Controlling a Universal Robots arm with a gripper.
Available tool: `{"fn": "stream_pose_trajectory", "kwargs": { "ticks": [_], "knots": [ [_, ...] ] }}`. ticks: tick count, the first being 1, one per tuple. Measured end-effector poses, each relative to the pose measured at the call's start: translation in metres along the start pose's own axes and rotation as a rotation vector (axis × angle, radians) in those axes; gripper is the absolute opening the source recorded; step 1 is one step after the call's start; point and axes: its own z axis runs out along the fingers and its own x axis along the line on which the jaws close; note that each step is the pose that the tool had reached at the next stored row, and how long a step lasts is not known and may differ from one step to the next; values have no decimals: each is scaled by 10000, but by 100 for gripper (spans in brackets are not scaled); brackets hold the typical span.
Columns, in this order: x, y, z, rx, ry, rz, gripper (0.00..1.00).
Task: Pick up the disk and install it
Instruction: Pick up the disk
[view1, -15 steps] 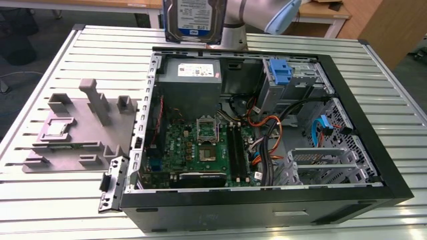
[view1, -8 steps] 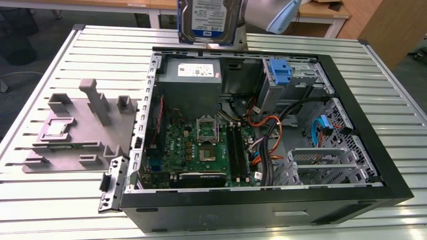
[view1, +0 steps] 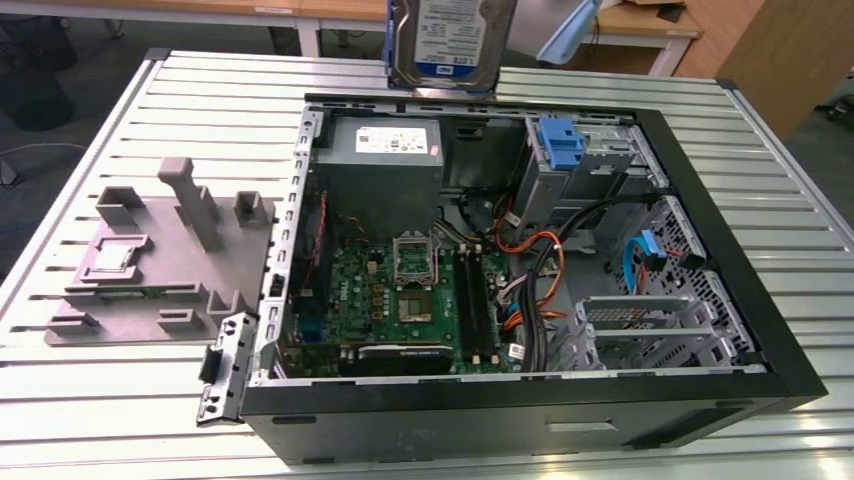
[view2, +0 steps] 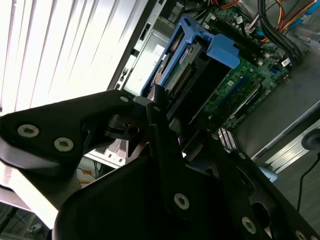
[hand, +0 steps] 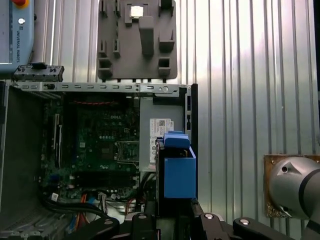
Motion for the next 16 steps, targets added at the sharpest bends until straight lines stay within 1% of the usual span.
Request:
{"fn": "stream_pose_trajectory", "kwargs": {
  "ticks": [7,9,16],
  "knots": [
    [9,-207,-16,0,-1,0,35],
    [10,-222,-17,0,0,-1,35],
    [10,-223,-18,0,0,-1,35]
  ]
}}
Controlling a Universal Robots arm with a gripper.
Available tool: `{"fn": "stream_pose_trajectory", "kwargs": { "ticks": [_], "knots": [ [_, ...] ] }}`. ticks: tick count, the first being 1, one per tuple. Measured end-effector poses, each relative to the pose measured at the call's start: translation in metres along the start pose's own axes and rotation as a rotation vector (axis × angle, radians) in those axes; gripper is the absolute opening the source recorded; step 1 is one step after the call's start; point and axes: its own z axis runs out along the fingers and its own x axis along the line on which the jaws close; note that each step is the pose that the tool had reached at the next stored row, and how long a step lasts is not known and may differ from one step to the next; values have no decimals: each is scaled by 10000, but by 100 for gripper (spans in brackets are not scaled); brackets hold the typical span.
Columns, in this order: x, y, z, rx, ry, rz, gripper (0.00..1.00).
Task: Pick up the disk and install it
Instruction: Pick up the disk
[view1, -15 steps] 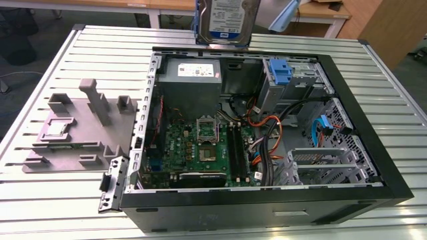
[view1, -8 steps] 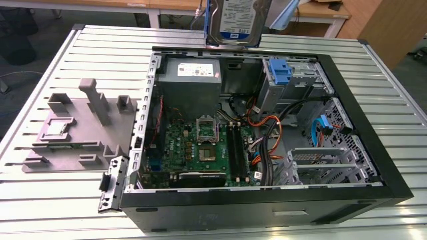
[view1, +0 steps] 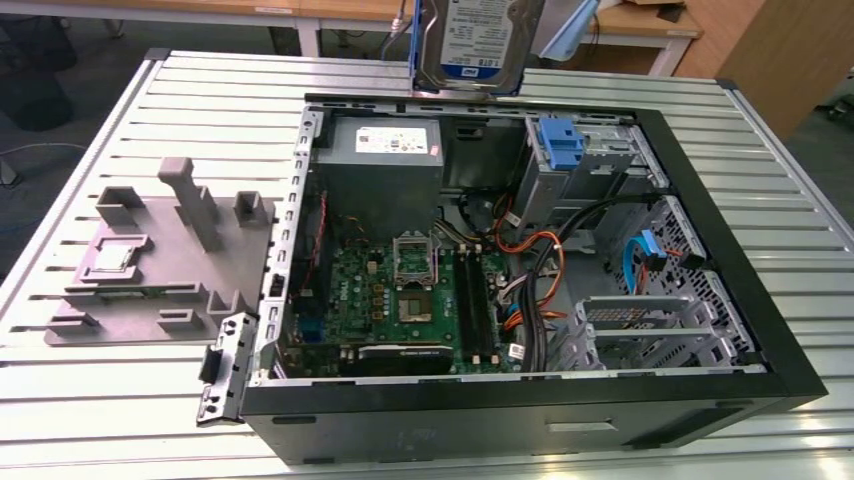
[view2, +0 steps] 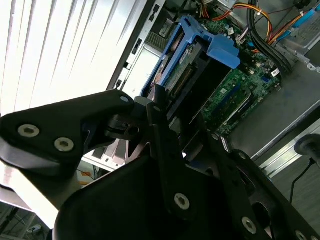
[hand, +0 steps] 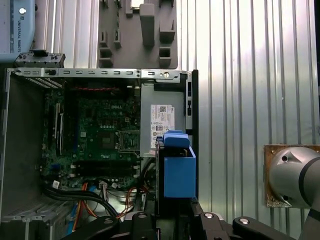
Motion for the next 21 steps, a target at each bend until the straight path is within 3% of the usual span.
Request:
{"fn": "stream_pose_trajectory", "kwargs": {
  "ticks": [6,21],
  "knots": [
    [51,0,-2,0,1,0,35],
    [101,0,-3,0,0,0,35]
  ]
}}
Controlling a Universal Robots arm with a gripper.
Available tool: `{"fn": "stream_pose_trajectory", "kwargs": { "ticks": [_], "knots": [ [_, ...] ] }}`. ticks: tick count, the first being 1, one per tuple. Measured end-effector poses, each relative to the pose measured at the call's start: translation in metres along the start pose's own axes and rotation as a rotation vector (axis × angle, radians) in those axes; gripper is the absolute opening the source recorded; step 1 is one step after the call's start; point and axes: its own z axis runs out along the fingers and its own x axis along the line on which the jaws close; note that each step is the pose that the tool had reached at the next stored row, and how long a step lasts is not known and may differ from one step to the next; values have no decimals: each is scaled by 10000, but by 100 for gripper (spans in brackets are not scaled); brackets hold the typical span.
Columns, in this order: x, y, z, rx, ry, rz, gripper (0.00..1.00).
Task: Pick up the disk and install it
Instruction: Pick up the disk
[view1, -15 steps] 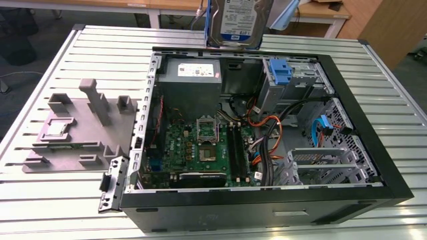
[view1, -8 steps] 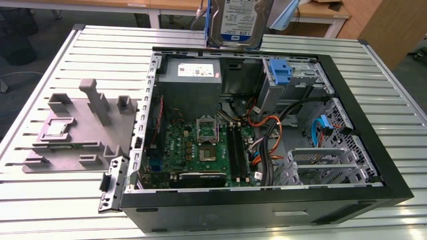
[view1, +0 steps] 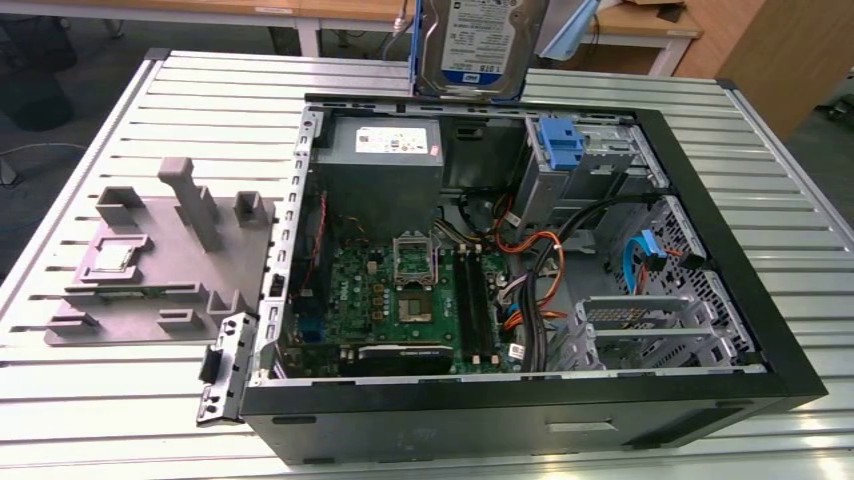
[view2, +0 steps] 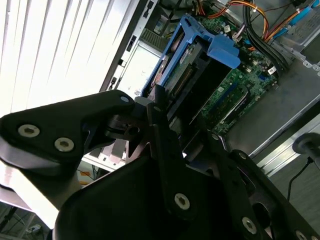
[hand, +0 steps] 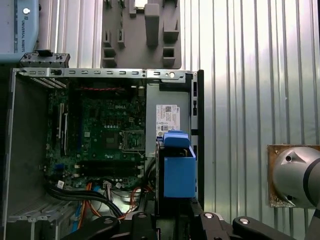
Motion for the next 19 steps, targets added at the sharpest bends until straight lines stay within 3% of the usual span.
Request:
{"fn": "stream_pose_trajectory", "kwargs": {
  "ticks": [9,19],
  "knots": [
    [89,0,-3,0,-1,0,35],
    [118,0,-3,0,-1,1,35]
  ]
}}
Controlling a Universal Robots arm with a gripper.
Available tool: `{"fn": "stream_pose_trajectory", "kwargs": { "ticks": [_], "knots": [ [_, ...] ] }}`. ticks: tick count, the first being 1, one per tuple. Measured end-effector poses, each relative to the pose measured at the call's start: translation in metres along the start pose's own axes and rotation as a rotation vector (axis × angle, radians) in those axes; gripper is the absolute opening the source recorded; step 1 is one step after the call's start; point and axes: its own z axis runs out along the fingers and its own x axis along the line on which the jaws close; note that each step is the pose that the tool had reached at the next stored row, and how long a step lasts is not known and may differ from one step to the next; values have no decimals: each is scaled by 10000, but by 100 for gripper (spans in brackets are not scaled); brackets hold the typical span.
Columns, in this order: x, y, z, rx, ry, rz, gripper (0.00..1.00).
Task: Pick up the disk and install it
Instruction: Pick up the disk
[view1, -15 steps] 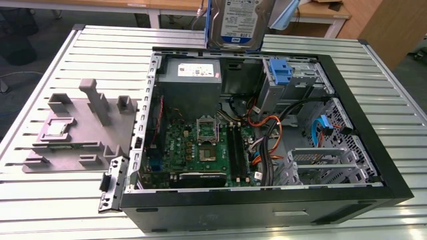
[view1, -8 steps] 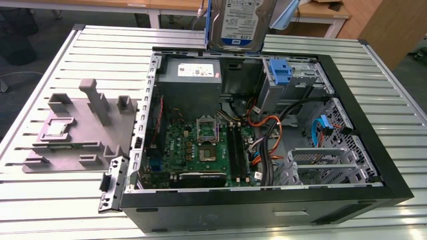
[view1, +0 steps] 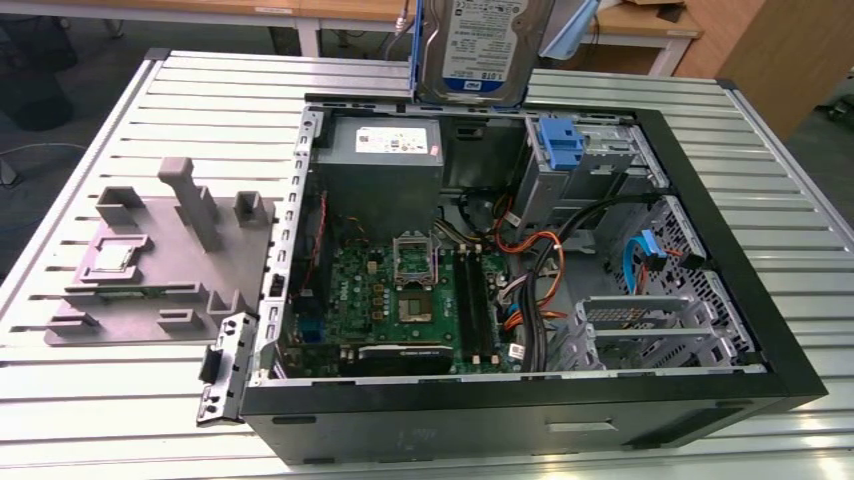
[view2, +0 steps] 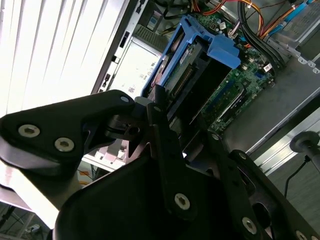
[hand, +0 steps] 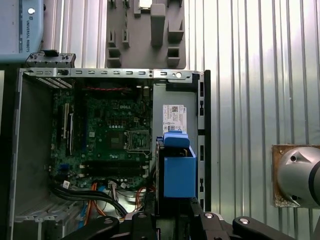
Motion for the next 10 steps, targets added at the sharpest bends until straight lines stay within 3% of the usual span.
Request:
{"fn": "stream_pose_trajectory", "kwargs": {
  "ticks": [10],
  "knots": [
    [26,0,-1,-1,2,-1,35]
  ]
}}
